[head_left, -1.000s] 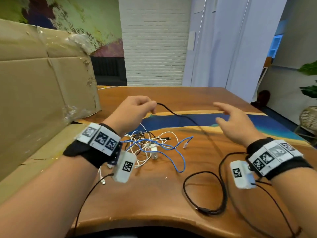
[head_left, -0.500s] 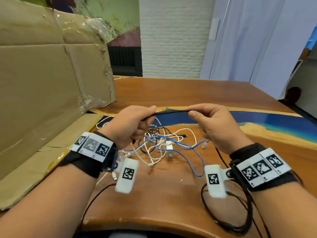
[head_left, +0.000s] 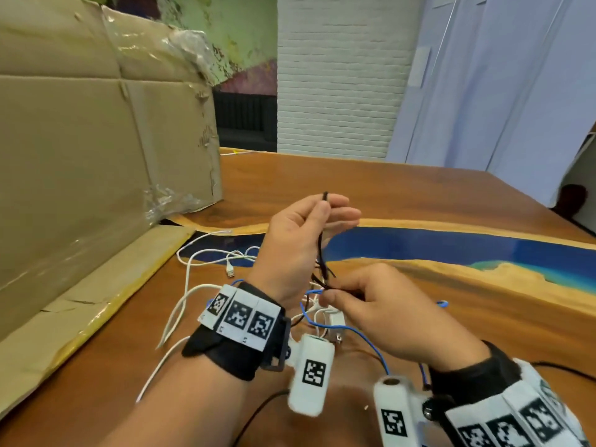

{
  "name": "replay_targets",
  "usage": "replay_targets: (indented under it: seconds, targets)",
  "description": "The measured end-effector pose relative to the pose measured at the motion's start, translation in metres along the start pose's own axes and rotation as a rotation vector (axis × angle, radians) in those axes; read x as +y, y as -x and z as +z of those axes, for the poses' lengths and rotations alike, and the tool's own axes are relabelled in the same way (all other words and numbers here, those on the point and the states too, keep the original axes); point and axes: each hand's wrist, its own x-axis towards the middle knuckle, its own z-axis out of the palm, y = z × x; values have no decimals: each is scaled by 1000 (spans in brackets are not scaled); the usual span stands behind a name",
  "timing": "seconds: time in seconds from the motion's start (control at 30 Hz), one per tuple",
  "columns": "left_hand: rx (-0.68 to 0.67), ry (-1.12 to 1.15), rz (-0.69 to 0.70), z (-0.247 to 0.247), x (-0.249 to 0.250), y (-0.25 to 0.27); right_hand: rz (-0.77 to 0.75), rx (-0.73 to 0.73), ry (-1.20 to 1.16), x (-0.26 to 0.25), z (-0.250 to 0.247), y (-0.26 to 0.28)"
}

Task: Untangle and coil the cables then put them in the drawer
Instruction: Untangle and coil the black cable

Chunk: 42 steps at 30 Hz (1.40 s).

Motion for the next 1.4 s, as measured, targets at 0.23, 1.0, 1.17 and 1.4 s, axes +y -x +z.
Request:
replay_targets:
  seconds: [0.23, 1.0, 1.17, 1.4]
  targets:
    - [-331, -509, -70, -16, -9, -4, -18, 58, -102, -6, -44, -11]
    - [40, 571, -217, -27, -17, 3, 180, 50, -200, 23, -4, -24]
    - [85, 281, -169, -21, -27, 5, 133, -113, 91, 5, 7, -18]
    - [-202, -381, -219, -23, -31, 9, 184, -29, -321, 7, -24, -5]
